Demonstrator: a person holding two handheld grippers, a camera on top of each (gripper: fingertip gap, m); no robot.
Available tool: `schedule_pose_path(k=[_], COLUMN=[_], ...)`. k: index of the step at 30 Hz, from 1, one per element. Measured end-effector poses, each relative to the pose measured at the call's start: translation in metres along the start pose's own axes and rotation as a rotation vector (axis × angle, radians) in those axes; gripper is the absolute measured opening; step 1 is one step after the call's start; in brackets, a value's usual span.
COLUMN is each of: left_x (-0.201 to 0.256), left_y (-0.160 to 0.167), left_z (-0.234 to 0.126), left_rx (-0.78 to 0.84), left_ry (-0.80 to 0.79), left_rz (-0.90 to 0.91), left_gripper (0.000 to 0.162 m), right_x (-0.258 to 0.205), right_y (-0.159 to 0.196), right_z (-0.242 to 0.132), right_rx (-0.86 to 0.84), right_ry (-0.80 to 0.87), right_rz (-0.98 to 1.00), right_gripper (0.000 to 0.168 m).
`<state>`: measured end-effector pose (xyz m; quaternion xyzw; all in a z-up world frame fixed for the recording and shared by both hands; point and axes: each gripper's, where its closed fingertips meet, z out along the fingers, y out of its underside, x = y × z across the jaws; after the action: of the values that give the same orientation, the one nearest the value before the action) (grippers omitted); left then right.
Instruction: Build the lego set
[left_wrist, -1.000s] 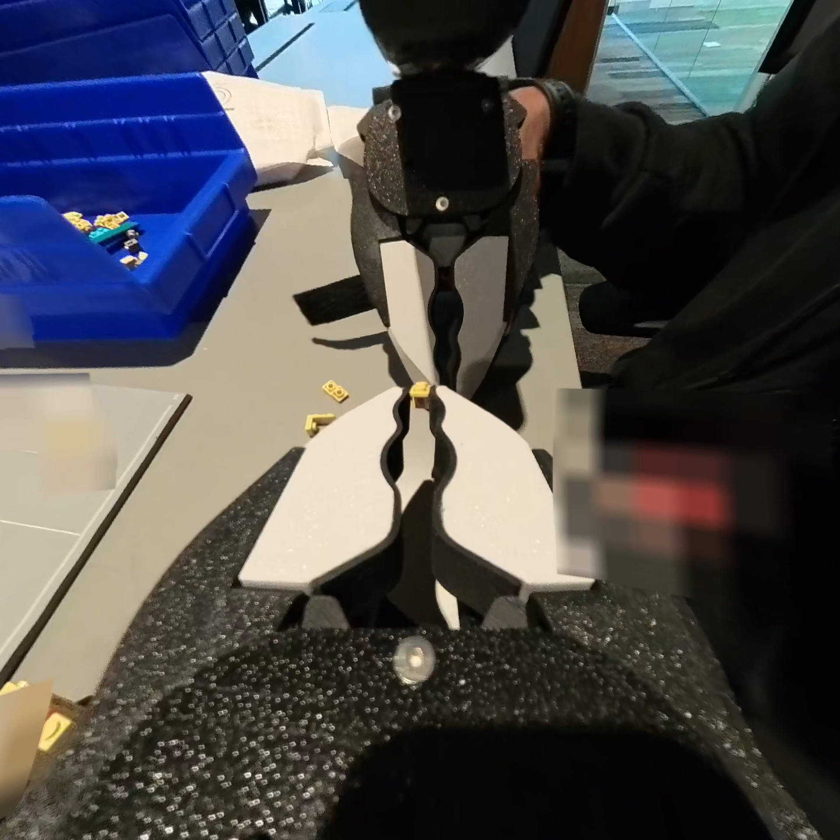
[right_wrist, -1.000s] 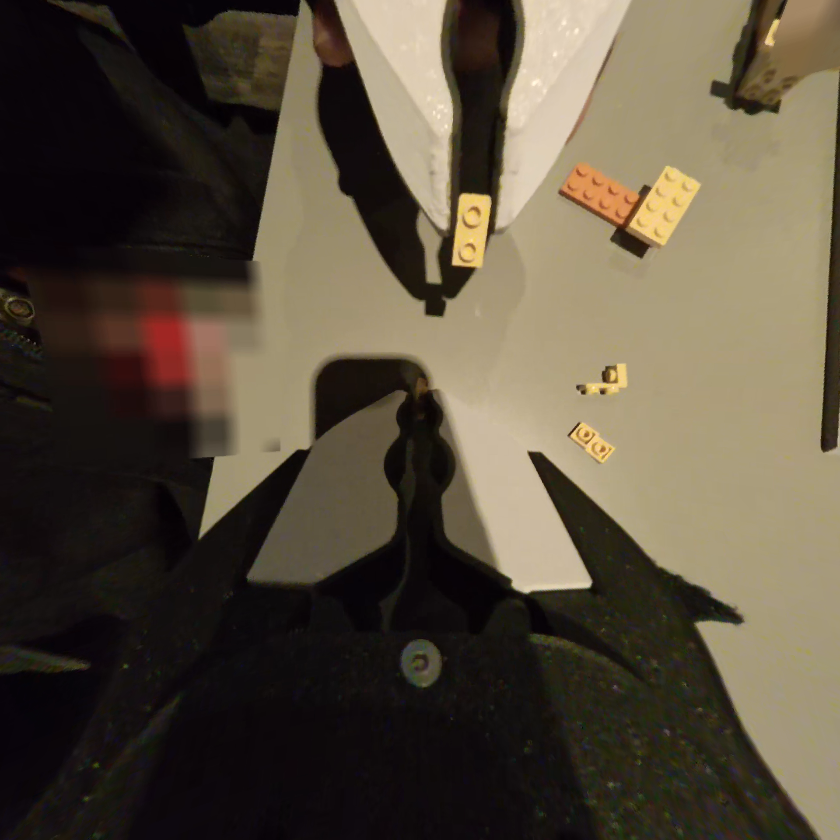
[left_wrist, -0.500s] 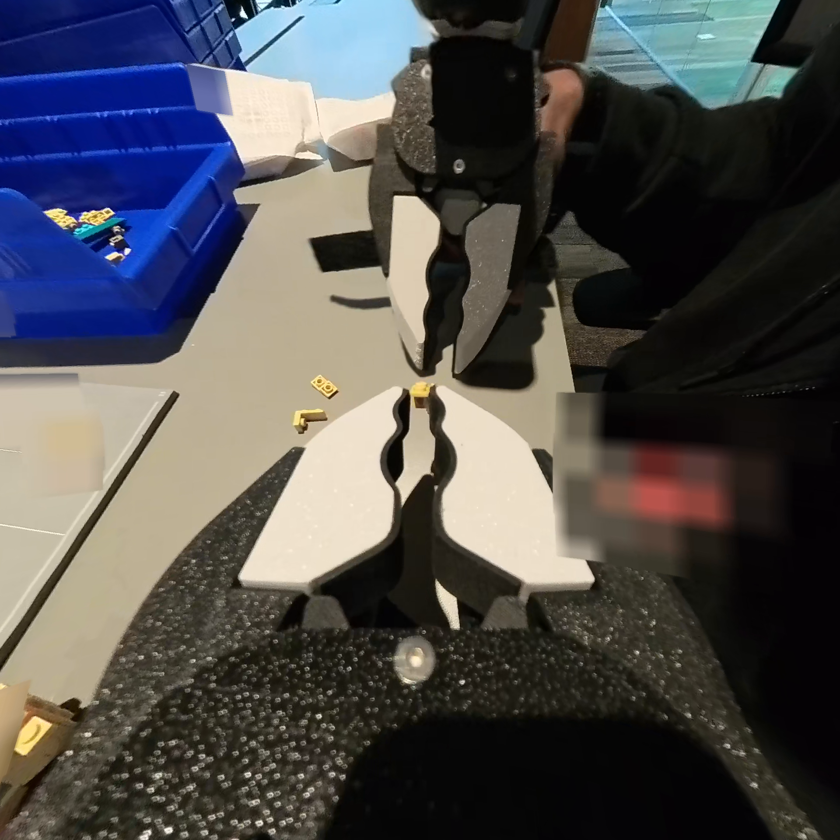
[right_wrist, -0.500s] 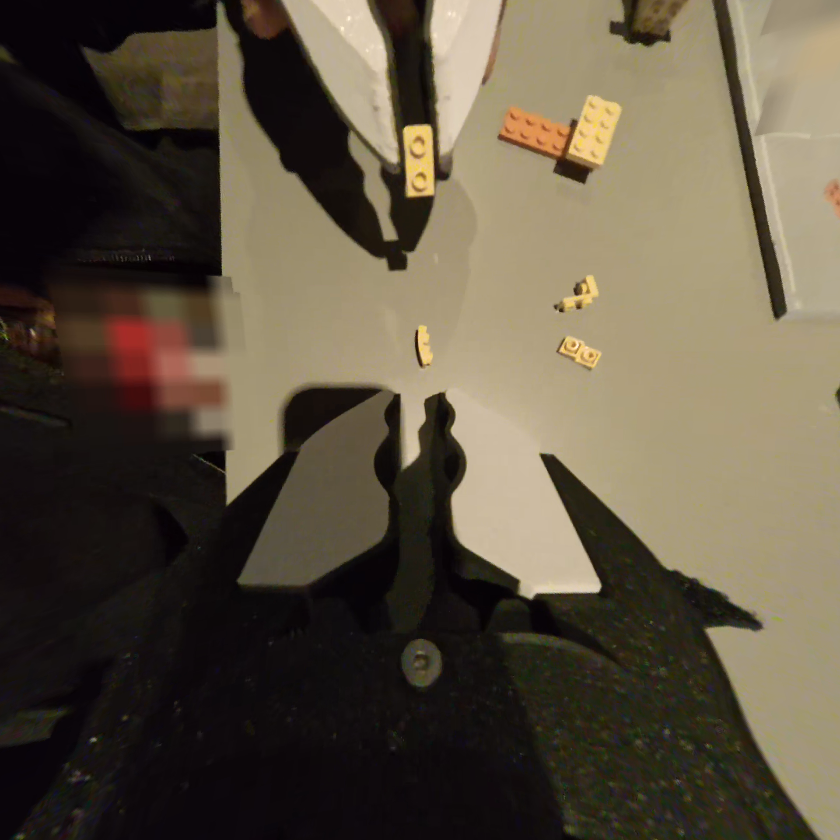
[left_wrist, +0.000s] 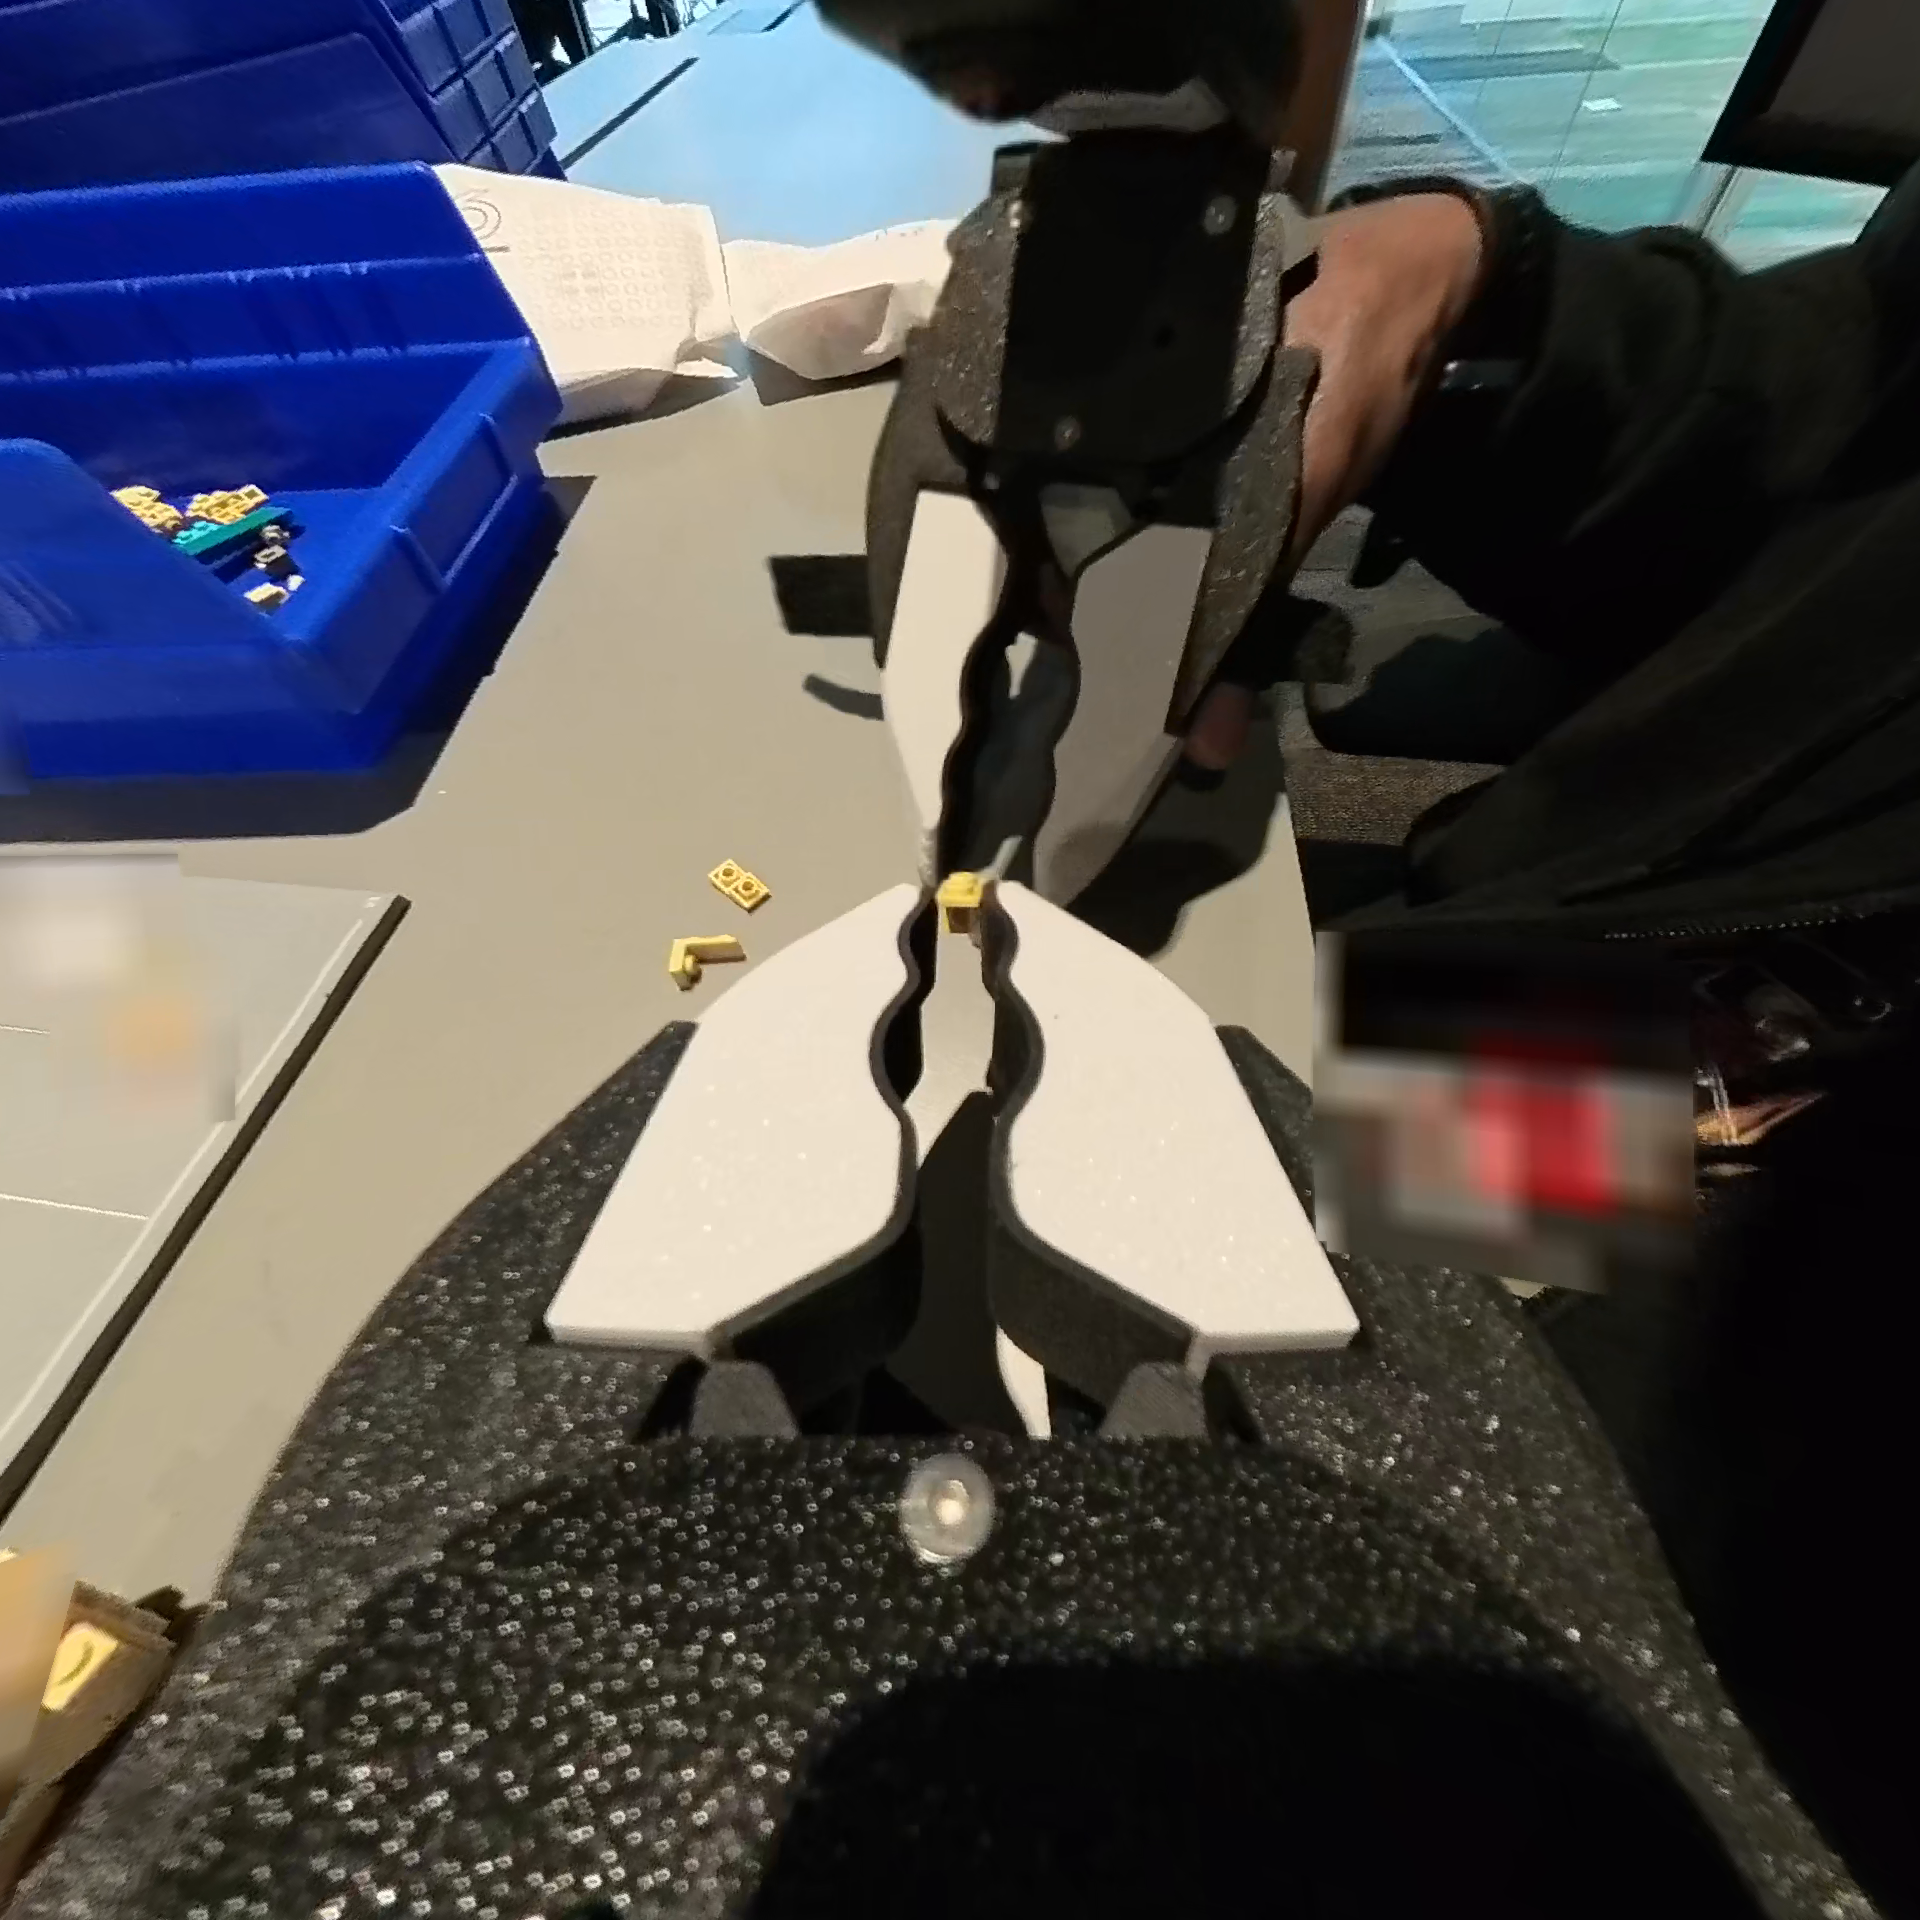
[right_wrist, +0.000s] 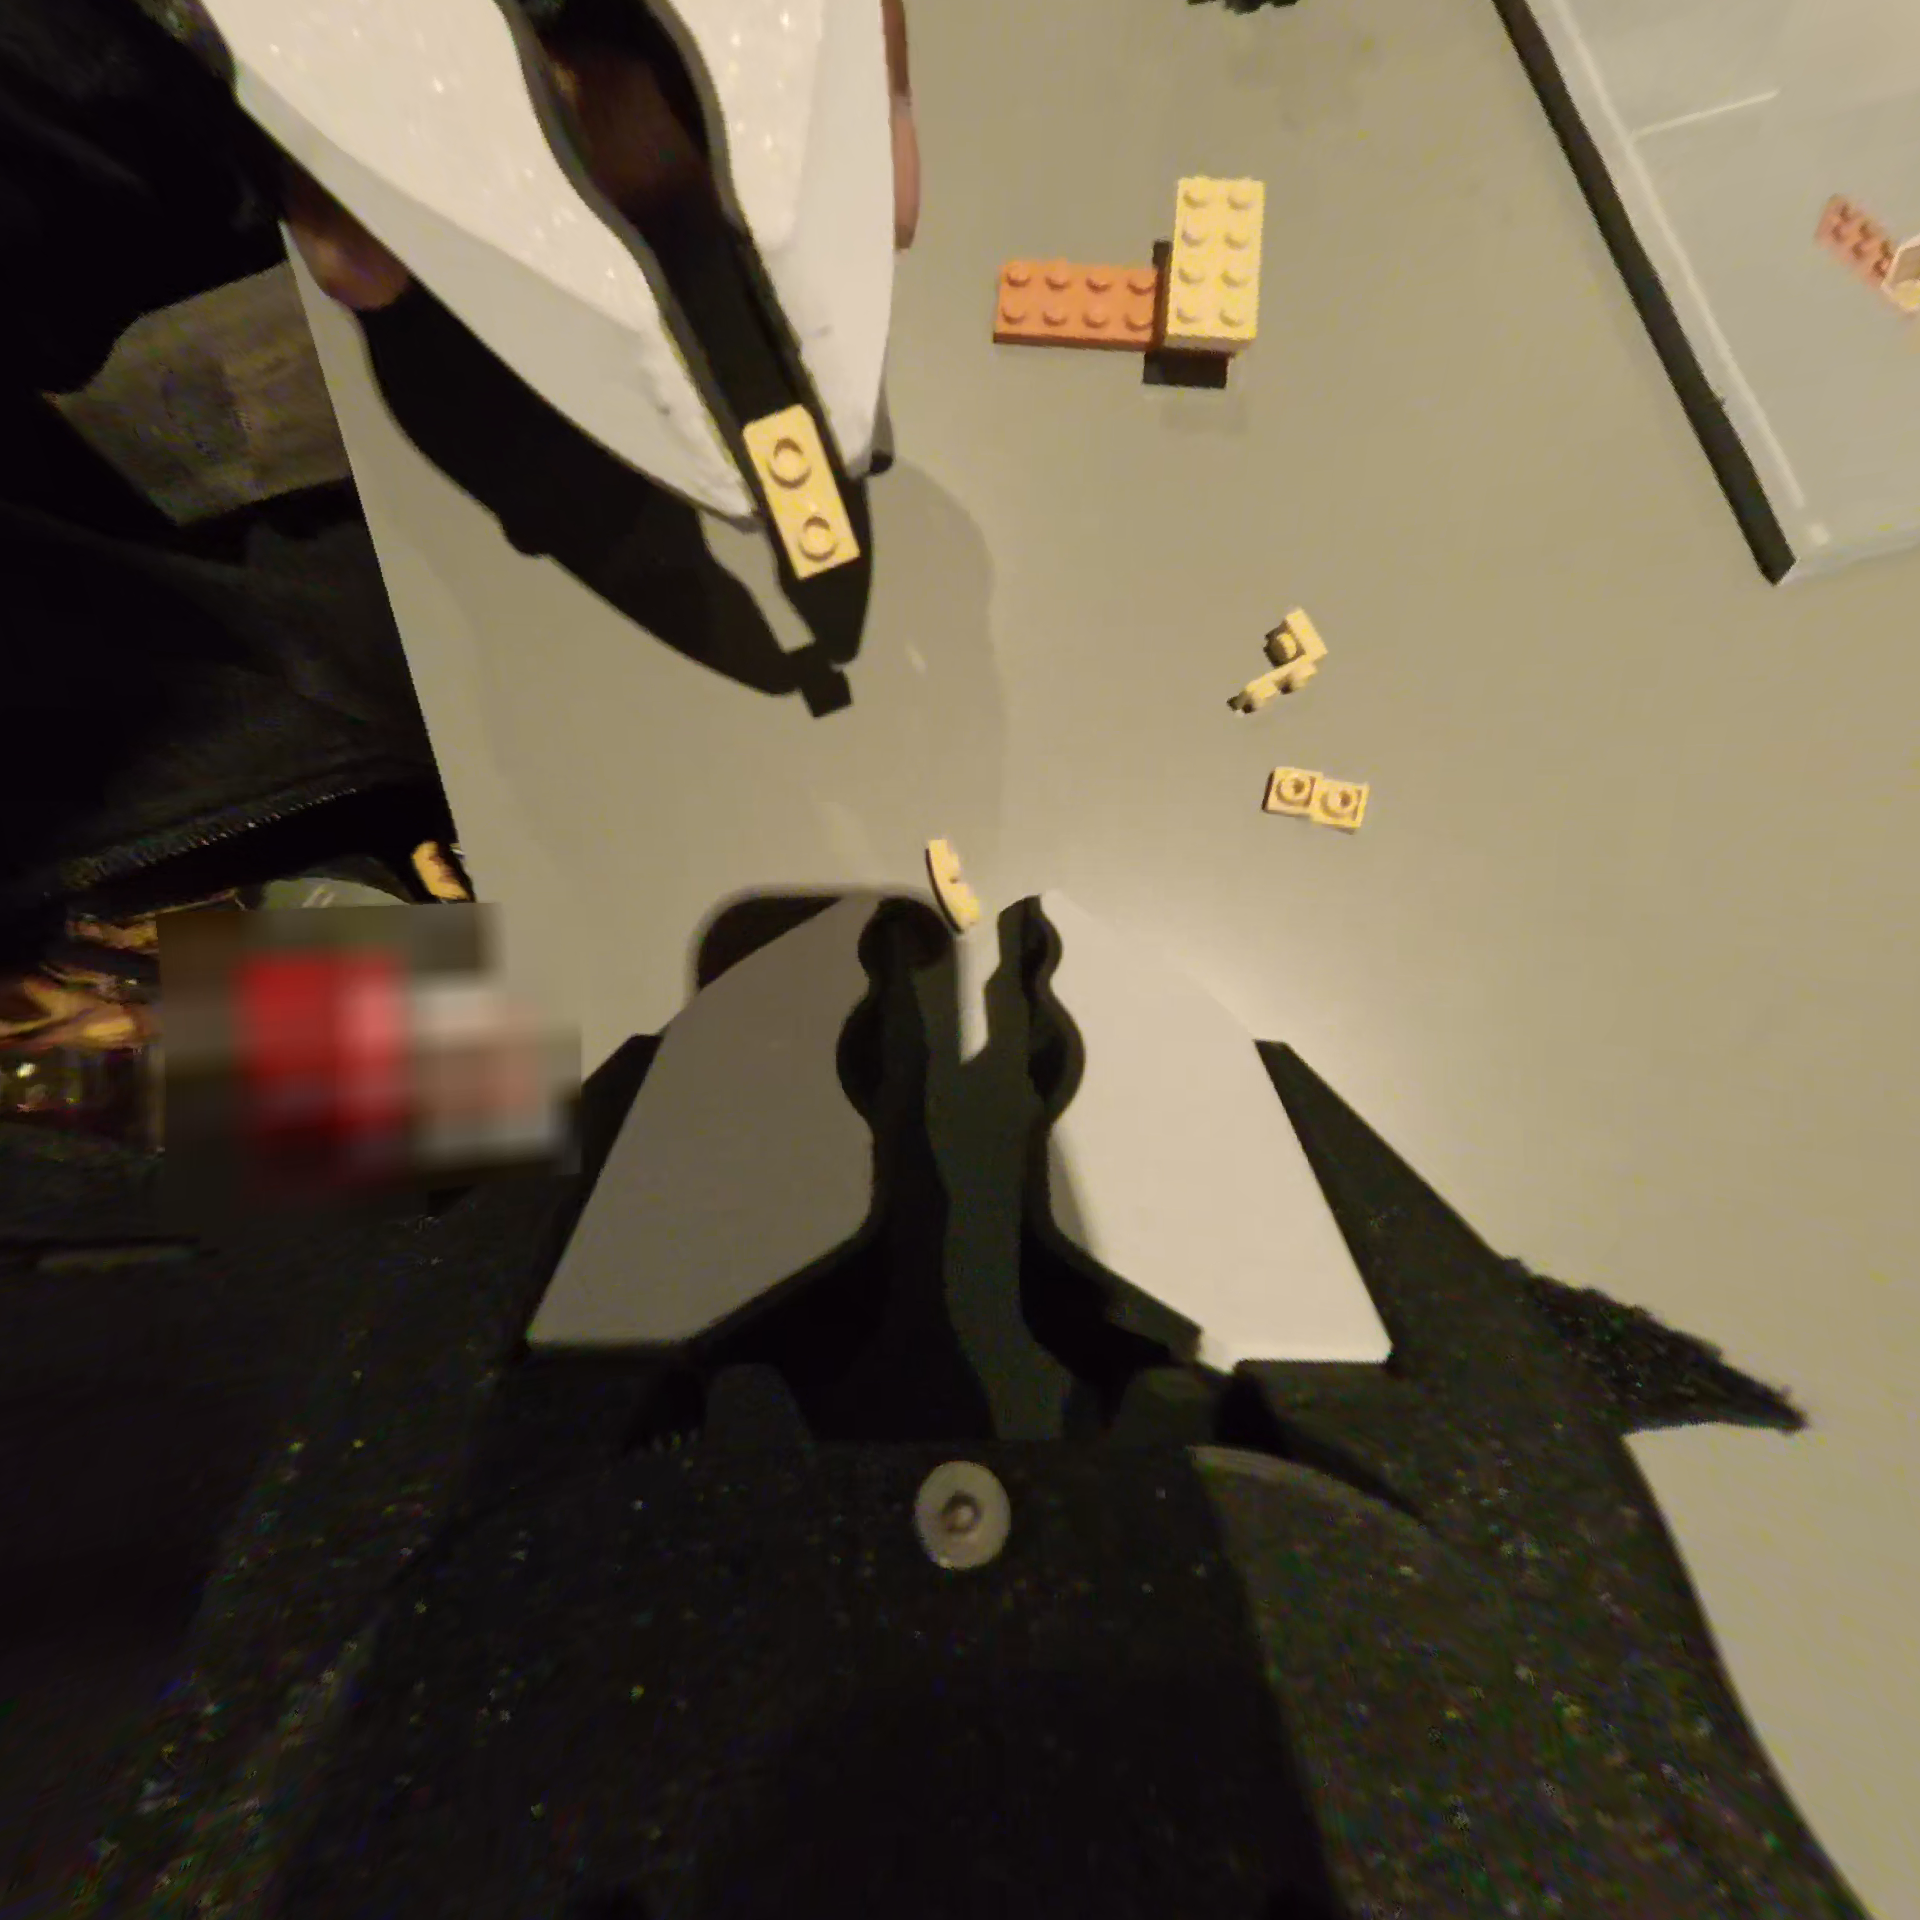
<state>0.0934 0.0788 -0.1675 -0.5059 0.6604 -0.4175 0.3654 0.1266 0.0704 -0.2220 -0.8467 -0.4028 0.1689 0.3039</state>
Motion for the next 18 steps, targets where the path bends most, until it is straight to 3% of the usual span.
schedule_pose_path(k=[4, 15, 18], left_x=[0.001, 0.001, 0.000], left_y=[0.002, 0.012, 0.015], left_z=[-0.003, -0.013, -0.015], left_rx=[-0.003, -0.048, -0.062], left_ry=[0.007, 0.055, 0.051], left_rz=[-0.009, -0.081, -0.086], left_gripper=[0.008, 0.008, 0.007], right_x=[0.005, -0.011, -0.008], right_y=[-0.003, -0.010, -0.014], right_z=[0.003, 0.010, 0.014], right_rx=[-0.019, -0.106, -0.141], right_ry=[-0.024, -0.362, -0.419], right_rz=[-0.074, -0.701, -0.787], right_gripper=[0.006, 0.006, 0.006])
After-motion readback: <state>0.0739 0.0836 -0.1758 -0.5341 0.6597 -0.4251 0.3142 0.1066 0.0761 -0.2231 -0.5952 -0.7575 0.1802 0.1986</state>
